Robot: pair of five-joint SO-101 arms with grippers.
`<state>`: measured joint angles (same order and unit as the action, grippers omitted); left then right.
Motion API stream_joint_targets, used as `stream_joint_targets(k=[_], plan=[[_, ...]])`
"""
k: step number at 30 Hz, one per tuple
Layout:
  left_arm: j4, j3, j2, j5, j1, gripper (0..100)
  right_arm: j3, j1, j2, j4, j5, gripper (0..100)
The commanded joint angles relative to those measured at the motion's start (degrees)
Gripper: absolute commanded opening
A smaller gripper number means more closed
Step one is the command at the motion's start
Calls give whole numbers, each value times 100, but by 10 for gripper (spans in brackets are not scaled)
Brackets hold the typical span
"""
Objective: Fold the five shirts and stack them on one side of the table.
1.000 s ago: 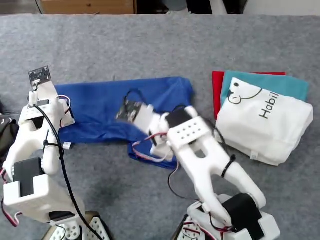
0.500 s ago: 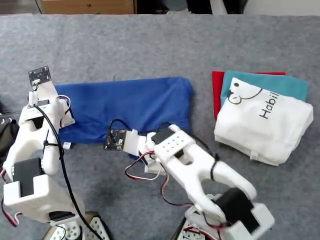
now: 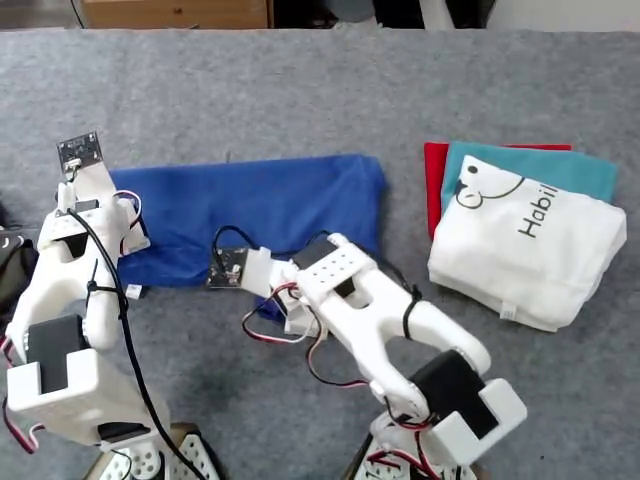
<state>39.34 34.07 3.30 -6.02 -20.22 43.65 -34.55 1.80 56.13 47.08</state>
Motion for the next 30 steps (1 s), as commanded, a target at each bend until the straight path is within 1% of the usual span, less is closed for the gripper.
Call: stream_joint_targets(k=[1,3,5,8,11,13,15,19,26,30], plan=[[-53,-22,-53,-44,-57,30,-48,202,-127,26,79,13],[-53,-40,-53,-44,-57,30,-180,378,-136,18,308,13],[-114,-22,-53,-44,-57,30,-479,519,-136,105,378,13],[-176,22,-53,-44,-57,30,-1209,712,-180,510,431,13],[-158,22,-53,-44,-57,30,-2097,862,-514,1020,765,13],[-158,22,-53,-44,-57,30,-2721,967,-857,1284,923,13],[-158,22,-53,-44,-48,30,-3310,1064,-1279,1468,1248,14],[-158,22,-53,-44,-40,30,-4497,1064,-2220,1697,1767,14],[-141,22,-53,-44,-40,30,-7037,1064,-4013,2620,2110,14],[-141,22,-53,-9,-40,30,-8497,1064,-4813,3297,2136,15]])
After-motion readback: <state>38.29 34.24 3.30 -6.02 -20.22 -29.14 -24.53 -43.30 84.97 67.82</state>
